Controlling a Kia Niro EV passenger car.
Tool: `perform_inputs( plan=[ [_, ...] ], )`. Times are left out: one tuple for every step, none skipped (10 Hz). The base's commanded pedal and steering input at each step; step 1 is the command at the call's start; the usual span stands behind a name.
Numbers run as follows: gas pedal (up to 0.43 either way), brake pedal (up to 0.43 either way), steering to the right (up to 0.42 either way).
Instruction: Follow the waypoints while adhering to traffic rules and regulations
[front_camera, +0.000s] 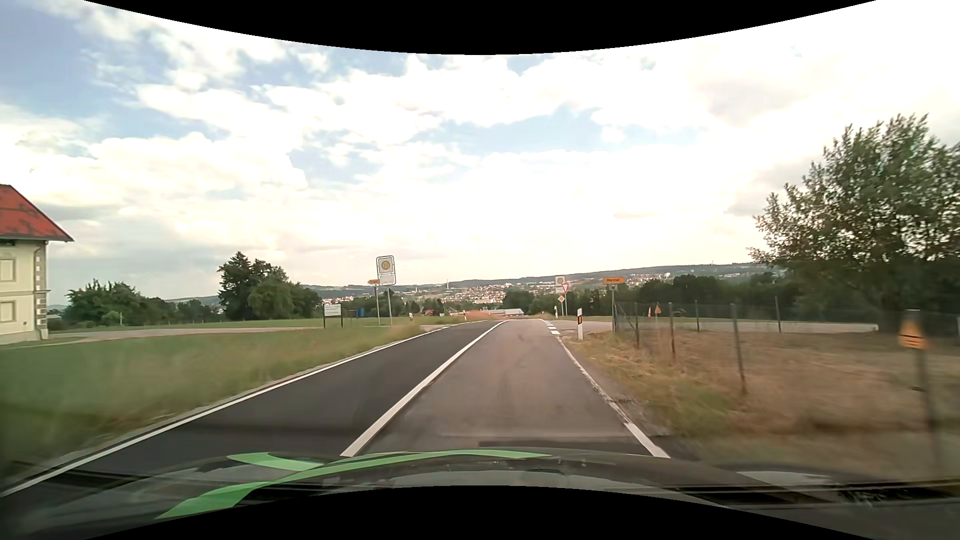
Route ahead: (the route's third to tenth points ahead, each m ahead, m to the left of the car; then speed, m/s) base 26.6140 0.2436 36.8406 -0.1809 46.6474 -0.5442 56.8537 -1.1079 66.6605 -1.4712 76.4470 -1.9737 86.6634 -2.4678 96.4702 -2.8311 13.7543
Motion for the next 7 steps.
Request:
perform_inputs(
  plan=[
    [0.169, 0.0, 0.015],
    [0.169, 0.0, 0.016],
    [0.169, 0.0, 0.014],
    [0.157, 0.0, 0.013],
    [0.157, 0.0, 0.011],
    [0.157, 0.0, 0.009],
    [0.157, 0.0, 0.007]
  ],
)
